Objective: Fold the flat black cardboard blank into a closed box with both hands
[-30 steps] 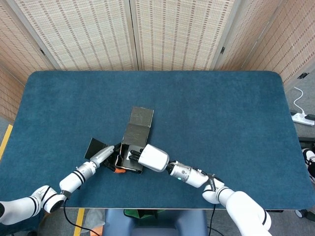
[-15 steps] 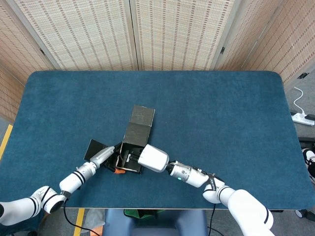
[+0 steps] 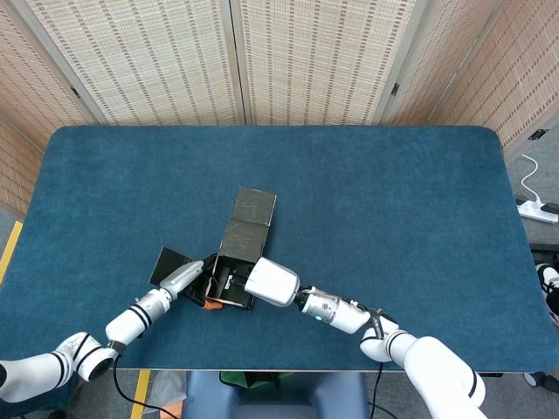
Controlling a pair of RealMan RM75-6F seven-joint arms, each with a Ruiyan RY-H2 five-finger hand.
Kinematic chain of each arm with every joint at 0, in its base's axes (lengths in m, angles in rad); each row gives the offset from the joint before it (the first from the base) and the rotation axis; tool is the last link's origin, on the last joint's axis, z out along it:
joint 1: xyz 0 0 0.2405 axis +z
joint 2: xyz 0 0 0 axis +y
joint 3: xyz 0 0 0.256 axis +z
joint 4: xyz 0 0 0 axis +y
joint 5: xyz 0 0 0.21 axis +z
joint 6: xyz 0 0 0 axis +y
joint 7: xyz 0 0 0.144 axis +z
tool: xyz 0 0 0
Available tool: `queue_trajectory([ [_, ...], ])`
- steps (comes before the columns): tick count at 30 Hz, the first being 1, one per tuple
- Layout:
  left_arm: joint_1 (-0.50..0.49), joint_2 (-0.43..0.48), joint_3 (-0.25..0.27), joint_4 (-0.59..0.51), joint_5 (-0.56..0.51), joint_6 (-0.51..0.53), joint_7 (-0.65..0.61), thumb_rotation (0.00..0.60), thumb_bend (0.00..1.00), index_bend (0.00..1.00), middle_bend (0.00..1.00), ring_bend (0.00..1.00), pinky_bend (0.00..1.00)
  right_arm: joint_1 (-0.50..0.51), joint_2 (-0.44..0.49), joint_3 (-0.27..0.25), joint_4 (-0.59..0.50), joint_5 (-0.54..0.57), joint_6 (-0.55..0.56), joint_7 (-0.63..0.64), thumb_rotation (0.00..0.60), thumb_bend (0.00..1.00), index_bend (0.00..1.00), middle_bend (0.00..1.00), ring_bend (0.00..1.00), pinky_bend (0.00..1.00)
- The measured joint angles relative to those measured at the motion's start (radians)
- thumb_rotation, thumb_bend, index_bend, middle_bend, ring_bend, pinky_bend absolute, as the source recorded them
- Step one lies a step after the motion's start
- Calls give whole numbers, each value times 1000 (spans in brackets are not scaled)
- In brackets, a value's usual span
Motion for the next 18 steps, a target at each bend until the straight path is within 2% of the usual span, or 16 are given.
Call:
queue_trajectory([
  [6, 7, -12, -12, 10, -15, 0, 10, 600, 185, 297, 295, 577, 706, -1, 13, -6, -12, -2, -3, -9, 600, 154, 422, 416, 775, 1000],
  [18, 12, -15, -18, 4, -18, -2, 22, 600, 185, 306, 301, 577, 706, -8, 40, -16, -47, -6, -13, -28, 600, 154, 423, 418, 774, 1000],
])
